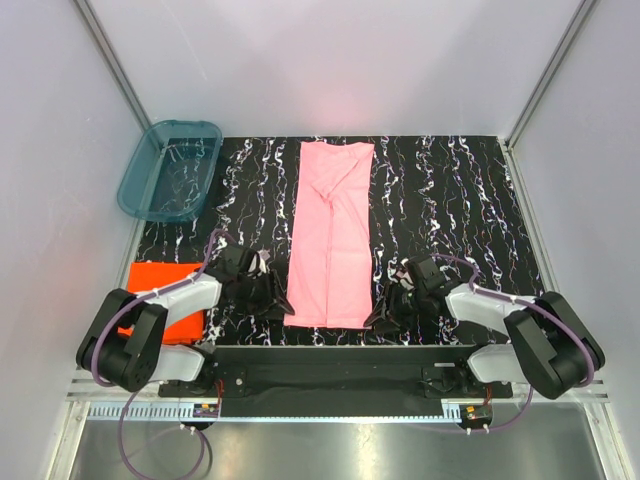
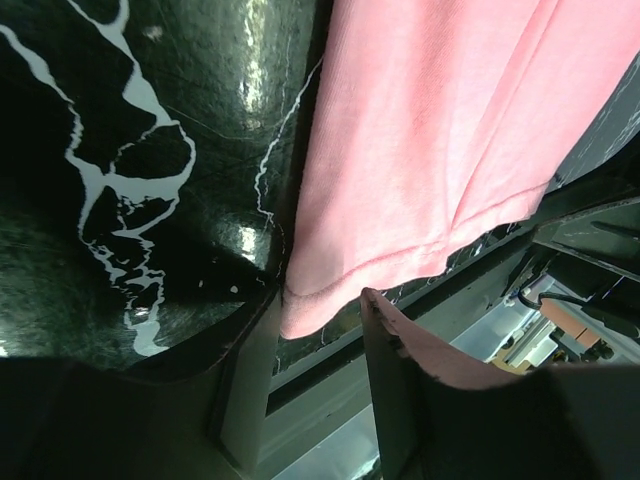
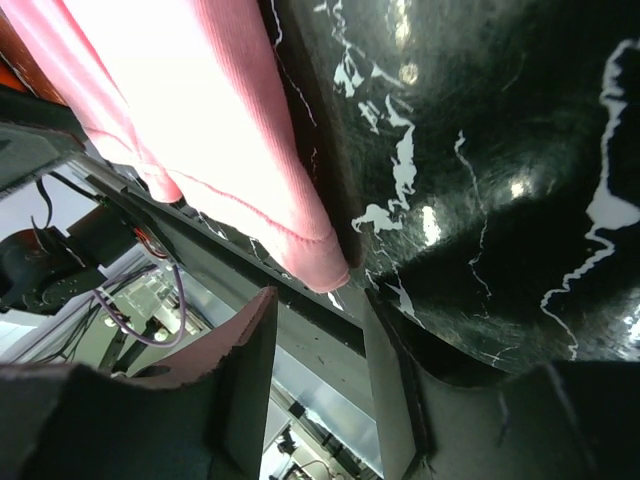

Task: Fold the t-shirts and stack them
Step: Fold the tshirt

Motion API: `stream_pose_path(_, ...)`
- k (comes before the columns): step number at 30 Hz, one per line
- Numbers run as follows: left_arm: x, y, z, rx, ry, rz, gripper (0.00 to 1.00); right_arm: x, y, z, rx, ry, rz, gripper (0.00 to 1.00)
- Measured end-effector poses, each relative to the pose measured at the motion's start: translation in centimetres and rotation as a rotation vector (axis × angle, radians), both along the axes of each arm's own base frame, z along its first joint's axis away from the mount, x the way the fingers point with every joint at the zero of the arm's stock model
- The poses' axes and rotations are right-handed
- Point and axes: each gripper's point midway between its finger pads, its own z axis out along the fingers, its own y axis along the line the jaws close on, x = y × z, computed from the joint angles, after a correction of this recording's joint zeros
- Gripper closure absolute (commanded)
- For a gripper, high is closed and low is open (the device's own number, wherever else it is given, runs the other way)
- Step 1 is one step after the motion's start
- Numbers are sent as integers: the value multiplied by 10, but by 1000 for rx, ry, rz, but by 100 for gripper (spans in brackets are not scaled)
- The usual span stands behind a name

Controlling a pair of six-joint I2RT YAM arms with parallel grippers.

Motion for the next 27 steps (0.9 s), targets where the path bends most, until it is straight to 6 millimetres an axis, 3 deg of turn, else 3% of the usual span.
stream_pose_path(6, -4, -2, -2, 8, 16, -5, 61, 5, -2, 0, 20, 15, -18, 53)
stream_pose_path(14, -7, -3, -6, 17, 36, -11, 76, 7, 0, -2, 40, 38, -3, 55)
stream_pose_path(20, -8, -2, -8, 26, 40, -10, 88, 8, 3, -4, 50, 46, 6, 62)
stream_pose_path(21, -8, -2, -8, 26, 40, -10, 90, 8, 3, -4, 51, 48, 7, 66)
stream_pose_path(23, -8, -2, -7, 24, 40, -11, 90, 9, 3, -7, 47, 50, 11, 81)
stream_pose_path(26, -8, -3, -7, 21, 41, -12, 99, 8, 3, -11, 42, 65, 9, 100)
stream_pose_path(27, -8, -3, -7, 21, 42, -14, 100, 8, 3, -12, 42, 66, 9, 100)
